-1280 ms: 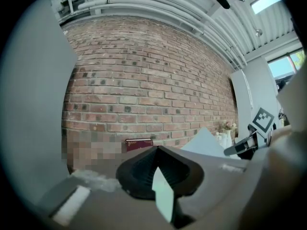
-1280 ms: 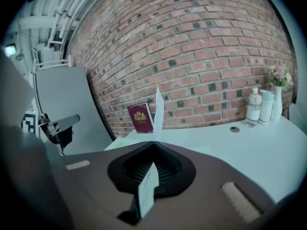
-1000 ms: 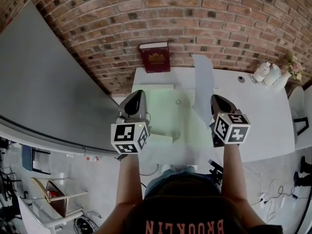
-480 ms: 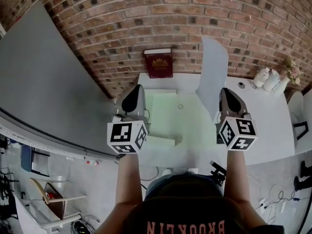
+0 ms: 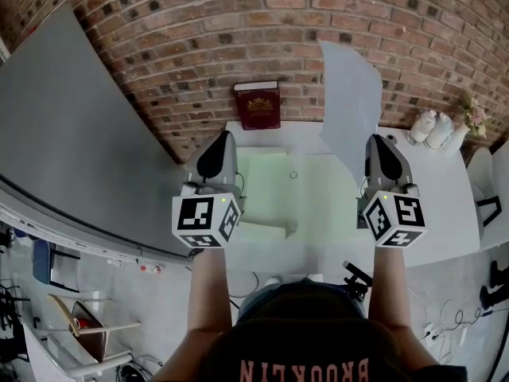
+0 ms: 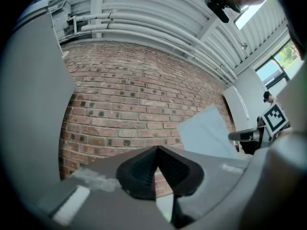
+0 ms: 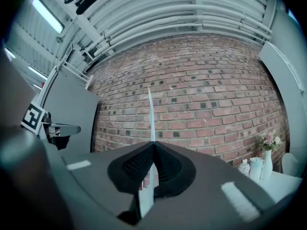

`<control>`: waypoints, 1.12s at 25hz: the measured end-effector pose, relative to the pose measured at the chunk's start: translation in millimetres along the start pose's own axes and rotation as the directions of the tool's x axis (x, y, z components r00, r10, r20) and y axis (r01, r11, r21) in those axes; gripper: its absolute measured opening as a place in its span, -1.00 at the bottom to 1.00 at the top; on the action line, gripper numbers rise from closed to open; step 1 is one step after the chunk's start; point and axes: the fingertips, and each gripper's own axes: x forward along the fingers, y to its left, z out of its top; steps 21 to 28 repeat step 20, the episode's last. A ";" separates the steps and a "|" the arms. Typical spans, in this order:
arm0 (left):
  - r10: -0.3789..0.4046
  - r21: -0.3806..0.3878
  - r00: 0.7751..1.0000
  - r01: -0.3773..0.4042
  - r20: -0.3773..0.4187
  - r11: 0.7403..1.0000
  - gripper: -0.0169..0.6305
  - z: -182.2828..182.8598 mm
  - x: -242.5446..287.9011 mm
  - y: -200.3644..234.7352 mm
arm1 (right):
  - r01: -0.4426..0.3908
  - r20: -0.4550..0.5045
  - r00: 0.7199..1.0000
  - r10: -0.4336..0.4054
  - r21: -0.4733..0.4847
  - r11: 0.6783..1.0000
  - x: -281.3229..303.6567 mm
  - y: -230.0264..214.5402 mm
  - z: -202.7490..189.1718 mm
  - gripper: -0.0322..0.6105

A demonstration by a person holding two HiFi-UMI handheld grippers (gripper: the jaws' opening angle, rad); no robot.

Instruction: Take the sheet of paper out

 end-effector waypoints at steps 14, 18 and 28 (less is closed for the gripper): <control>-0.022 0.003 0.999 0.022 0.034 1.000 -0.95 13.6 -0.7 -0.4 | -0.001 0.032 0.999 0.000 0.031 1.000 -2.0 3.5 14.6 -0.89; -0.018 0.002 0.999 0.018 0.035 1.000 -0.95 14.7 -0.8 3.9 | -0.003 0.034 0.999 0.002 0.031 1.000 0.1 6.7 15.4 -0.89; -0.017 0.002 0.999 0.017 0.037 1.000 -0.95 15.4 -0.9 6.0 | -0.004 0.031 1.000 0.003 0.031 0.999 1.1 8.5 14.9 -0.89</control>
